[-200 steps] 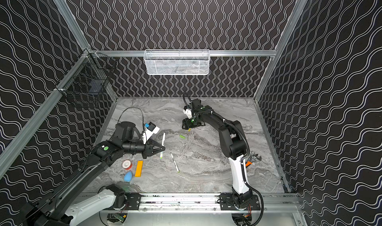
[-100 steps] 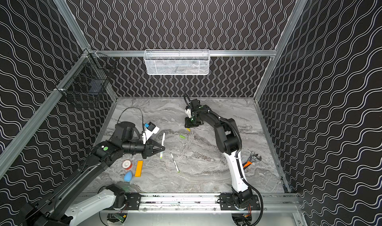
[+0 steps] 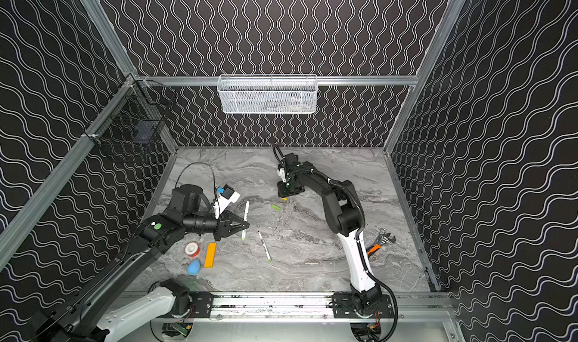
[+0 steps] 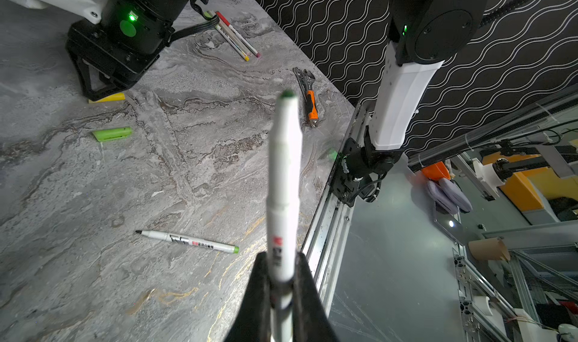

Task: Insert the pens into the pen caps
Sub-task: 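Lower the right gripper over the yellow cap and close on it, then lift the yellow cap and carry it to the marker in the left gripper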

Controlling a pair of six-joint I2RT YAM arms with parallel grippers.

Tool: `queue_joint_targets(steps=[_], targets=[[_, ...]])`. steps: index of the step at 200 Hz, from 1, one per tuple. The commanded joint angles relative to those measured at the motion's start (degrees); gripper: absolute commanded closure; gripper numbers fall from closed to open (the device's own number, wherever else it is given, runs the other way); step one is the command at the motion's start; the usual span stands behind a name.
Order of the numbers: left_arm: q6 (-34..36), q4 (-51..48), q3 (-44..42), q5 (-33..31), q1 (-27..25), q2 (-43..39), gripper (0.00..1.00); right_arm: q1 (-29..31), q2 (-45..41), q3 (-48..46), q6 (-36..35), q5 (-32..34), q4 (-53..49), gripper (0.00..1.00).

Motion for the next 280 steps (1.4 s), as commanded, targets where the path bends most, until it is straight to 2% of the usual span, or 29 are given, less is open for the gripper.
queue_joint_targets(steps=[1, 43, 90, 132, 161, 195, 227, 250, 280], targets=[[0.08, 1.81, -0.06, 0.51, 0.04, -0.33, 1.0, -0.07, -0.26, -0.77, -1.69, -0.06, -3.04, 0.54], [-0.27, 1.75, -0.46, 0.07, 0.03, -1.51, 1.0, 0.35, -1.51, -2.9, -3.73, -2.53, -2.11, 0.51], [-0.66, 1.28, -1.06, -0.46, 0.09, -3.08, 1.0, 2.83, -0.59, -2.32, -6.77, 4.18, -3.4, 0.54], [-1.74, 1.8, -1.63, -0.77, 0.11, -4.08, 1.0, 4.65, 3.05, 1.85, -9.21, 12.49, -8.07, 0.7], [-4.59, 4.41, -2.73, -0.29, 0.06, -4.42, 1.0, 5.39, 3.36, 2.27, -9.86, 15.49, -9.72, 0.81], [-9.19, 8.45, -4.68, -1.32, -0.14, -5.0, 1.0, 5.23, 2.11, 0.47, -8.97, 13.65, -8.17, 0.89], [-14.73, 14.08, -7.34, -3.48, -1.65, -4.29, 1.0, 4.45, -0.95, -1.84, -6.9, 10.37, -4.6, 0.92], [-18.52, 20.71, -9.6, -4.46, -4.69, -2.36, 1.0, 2.62, -6.13, -6.59, -4.29, 4.29, 1.37, 0.92], [-21.15, 28.05, -11.99, -5.25, -8.04, 1.12, 1.0, 1.2, -17.3, -17.11, -2.12, -4.59, 13.25, 0.92]])
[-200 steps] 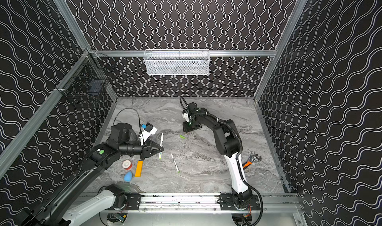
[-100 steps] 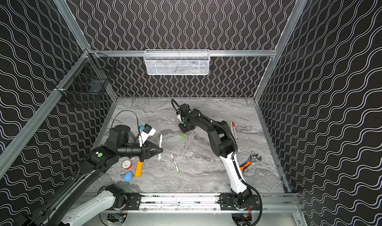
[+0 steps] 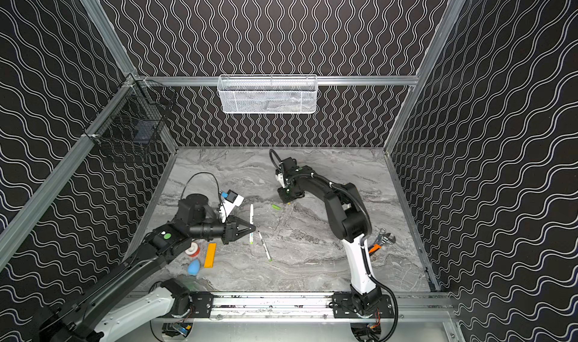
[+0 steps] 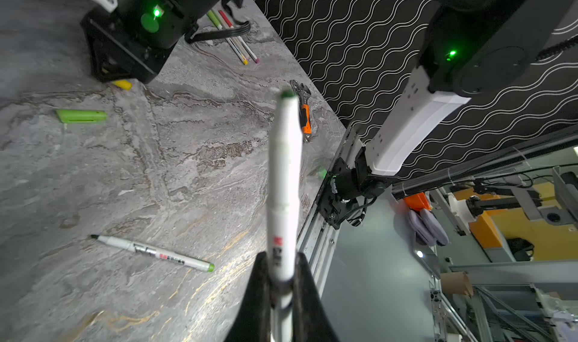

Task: Insert the pens into the pen caps
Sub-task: 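Lift the yellow cap and carry it to the marker in the left gripper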

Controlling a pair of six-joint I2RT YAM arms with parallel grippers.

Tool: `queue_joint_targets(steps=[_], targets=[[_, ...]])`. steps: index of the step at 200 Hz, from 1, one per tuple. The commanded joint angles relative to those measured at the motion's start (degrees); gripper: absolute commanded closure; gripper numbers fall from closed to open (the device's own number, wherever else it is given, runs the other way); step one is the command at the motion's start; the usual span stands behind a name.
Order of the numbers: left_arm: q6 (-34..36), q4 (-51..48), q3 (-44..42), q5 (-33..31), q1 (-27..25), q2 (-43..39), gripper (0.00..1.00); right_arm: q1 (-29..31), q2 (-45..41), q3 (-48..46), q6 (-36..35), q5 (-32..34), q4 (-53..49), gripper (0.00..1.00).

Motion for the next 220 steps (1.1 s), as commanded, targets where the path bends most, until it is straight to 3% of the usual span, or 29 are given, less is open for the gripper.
queue_joint_targets(steps=[1, 59, 91, 183, 220], targets=[[-4.06, 10.31, -1.28, -1.25, -1.72, 2.21, 1.0, -0.43, -7.58, -6.17, 2.83, -9.36, 10.58, 0.92], [-4.93, 20.91, -3.53, -0.01, -4.93, 8.67, 1.0, -4.24, -29.24, -26.5, 16.1, -30.53, 35.94, 0.92], [-4.98, 25.15, -4.37, 1.7, -5.29, 10.0, 1.0, -4.36, -36.72, -33.93, 22.69, -37.61, 47.25, 0.91], [-4.48, 31.06, -3.56, 6.15, -5.29, 13.5, 1.0, -3.83, -46.41, -46.96, 38.36, -44.06, 74.21, 0.9], [-4.16, 31.35, -3.51, 6.95, -5.29, 13.37, 1.0, -1.39, -46.78, -47.11, 38.94, -44.56, 76.5, 0.9]])
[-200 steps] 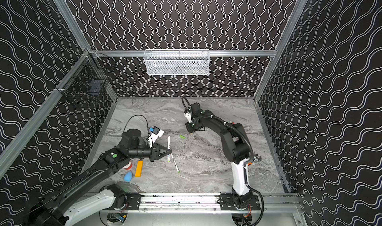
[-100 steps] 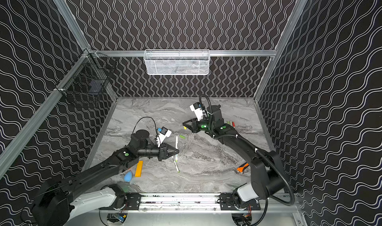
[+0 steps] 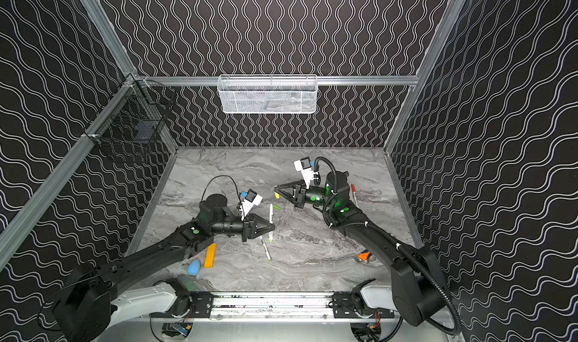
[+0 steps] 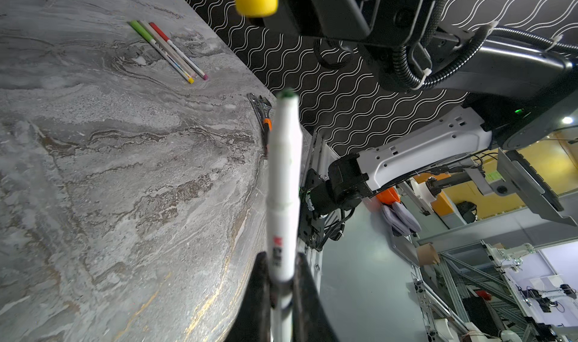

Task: Insert the pens into the pen caps
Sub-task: 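Lift the yellow cap and carry it to the marker in the left gripper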

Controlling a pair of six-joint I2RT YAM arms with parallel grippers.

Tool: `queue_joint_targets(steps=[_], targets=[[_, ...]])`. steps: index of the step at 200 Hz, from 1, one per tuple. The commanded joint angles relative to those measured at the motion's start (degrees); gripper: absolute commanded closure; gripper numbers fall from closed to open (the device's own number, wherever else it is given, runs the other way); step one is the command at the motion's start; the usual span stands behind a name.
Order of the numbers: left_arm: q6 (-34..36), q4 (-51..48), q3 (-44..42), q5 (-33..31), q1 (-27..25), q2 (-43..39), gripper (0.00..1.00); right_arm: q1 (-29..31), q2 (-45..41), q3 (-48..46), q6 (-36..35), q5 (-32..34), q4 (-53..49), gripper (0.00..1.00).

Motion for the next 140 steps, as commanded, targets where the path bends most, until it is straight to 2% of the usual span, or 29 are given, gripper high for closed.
queue_joint_targets(steps=[1, 44, 140], targets=[[0.8, 2.9, 0.35, 1.36, -0.04, -0.05, 1.0, 1.49, -0.54, 0.03, 1.69, -1.26, 5.98, 0.9], [1.26, 2.85, 0.05, 1.24, -0.08, -1.78, 1.0, 2.8, -0.49, -0.97, 3.58, -1.11, 10.18, 0.9], [1.03, 4.53, -0.48, 2.1, -0.05, -1.95, 1.0, 3.77, 0.65, -0.71, 4.1, -1.91, 11.3, 0.9]])
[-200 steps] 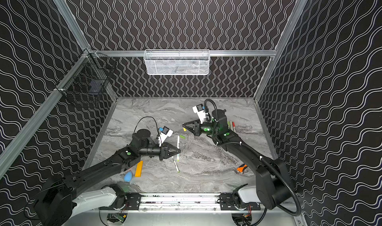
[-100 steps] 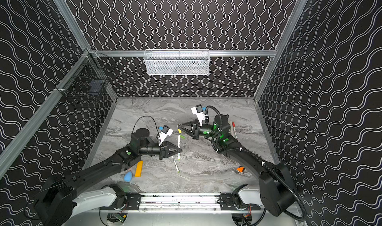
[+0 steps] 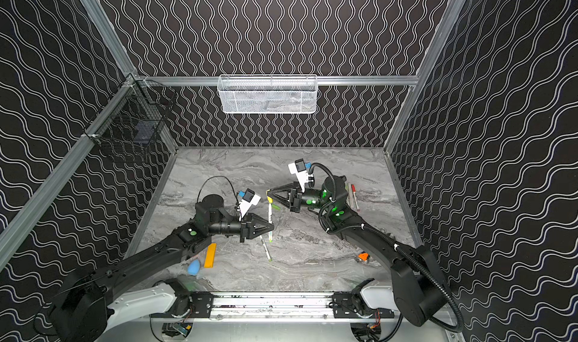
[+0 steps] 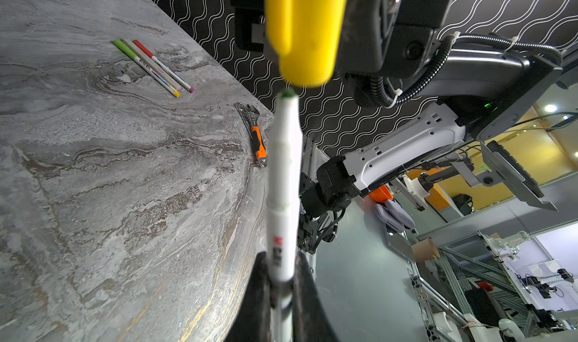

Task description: Insert the pens into the pen caps

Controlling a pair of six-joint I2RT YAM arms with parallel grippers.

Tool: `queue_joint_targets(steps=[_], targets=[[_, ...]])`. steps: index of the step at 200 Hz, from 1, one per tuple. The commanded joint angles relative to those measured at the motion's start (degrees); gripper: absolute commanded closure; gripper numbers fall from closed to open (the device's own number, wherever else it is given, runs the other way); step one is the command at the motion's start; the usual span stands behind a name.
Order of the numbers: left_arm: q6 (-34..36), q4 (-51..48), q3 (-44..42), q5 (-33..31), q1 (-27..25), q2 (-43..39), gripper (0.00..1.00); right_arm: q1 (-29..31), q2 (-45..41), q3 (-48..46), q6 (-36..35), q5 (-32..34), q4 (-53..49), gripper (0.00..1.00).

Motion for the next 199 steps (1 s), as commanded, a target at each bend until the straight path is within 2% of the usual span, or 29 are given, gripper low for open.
queue_joint_targets(steps=[1, 85, 120, 199], targets=[[0.99, 2.76, -0.04, 0.75, -0.04, 0.16, 1.0, 0.21, 0.41, 0.31, 0.29, -0.76, 2.99, 0.9], [2.14, 1.03, -0.04, -0.67, -0.04, -1.33, 1.0, 1.28, 2.1, 1.44, 0.54, -1.56, 3.35, 0.89], [2.74, 0.22, 0.15, -1.86, 0.01, -2.63, 1.0, 1.71, 2.29, 2.35, -0.86, -1.11, -0.03, 0.89], [3.9, 1.64, 0.1, -4.38, 0.22, -4.14, 1.0, 2.09, 2.59, 2.48, 1.21, 1.82, -5.37, 0.89]])
